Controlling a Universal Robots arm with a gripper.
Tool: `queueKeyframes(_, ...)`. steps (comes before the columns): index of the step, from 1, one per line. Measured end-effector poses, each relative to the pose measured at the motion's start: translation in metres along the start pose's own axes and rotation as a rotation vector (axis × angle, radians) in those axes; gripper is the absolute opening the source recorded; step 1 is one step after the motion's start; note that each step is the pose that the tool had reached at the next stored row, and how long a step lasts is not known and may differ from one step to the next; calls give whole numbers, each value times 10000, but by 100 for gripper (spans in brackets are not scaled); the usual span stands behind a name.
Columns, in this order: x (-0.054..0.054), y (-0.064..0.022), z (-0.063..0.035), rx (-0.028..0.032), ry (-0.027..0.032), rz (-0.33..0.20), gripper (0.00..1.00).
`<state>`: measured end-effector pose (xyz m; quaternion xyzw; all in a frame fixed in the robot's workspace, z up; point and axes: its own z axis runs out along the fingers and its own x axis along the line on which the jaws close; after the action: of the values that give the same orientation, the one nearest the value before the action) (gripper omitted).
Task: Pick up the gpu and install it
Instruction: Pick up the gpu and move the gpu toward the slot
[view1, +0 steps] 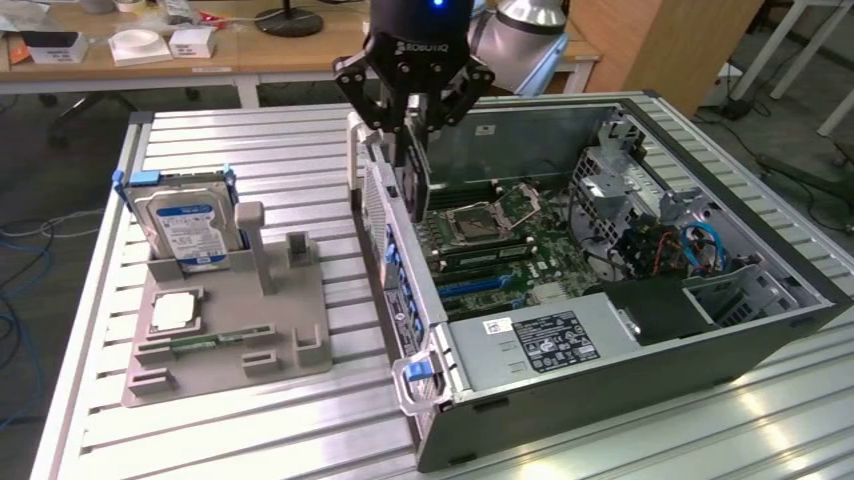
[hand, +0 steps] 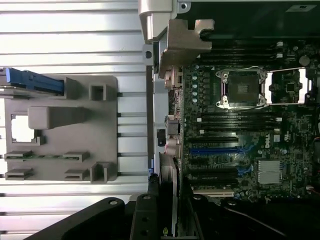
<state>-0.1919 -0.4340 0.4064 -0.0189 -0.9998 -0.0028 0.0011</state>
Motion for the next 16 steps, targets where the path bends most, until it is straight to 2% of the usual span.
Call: queueKeyframes(16,-512,19,-1,-12,75,0,27)
